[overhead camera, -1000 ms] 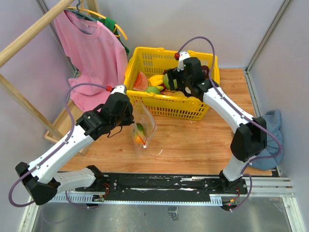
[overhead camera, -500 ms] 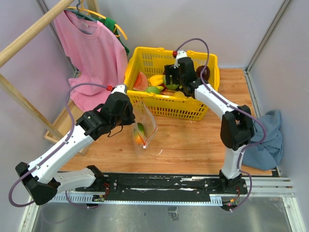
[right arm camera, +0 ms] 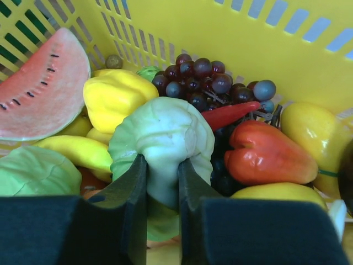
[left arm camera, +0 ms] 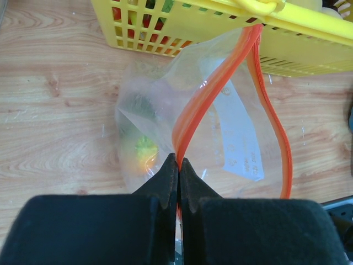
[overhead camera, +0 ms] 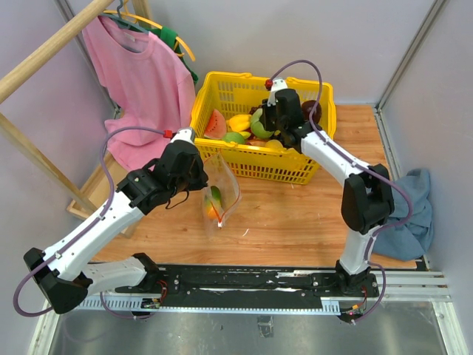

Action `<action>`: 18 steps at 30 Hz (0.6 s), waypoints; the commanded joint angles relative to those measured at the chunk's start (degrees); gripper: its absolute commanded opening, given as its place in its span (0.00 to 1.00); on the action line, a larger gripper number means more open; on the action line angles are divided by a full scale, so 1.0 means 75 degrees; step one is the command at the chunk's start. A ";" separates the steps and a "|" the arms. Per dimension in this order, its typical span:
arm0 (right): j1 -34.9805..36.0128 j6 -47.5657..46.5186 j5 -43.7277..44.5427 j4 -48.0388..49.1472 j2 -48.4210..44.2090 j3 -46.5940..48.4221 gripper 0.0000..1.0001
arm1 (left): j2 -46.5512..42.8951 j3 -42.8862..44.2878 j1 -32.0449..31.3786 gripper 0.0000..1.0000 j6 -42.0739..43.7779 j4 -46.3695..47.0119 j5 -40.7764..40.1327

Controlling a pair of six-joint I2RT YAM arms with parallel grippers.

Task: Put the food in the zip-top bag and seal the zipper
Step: Pick up the fake fruit from the bin.

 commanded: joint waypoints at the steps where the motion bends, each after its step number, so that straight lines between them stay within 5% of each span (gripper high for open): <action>1: -0.0126 -0.0202 -0.0172 0.0409 -0.0877 -0.0222 0.07 | -0.0070 -0.0069 0.0036 0.00 -0.0036 0.0337 0.0036; 18: 0.0384 -0.0215 -0.0045 -0.0340 -0.3551 -0.1204 0.01 | -0.0025 -0.0117 0.0036 0.00 -0.0178 0.0465 0.0027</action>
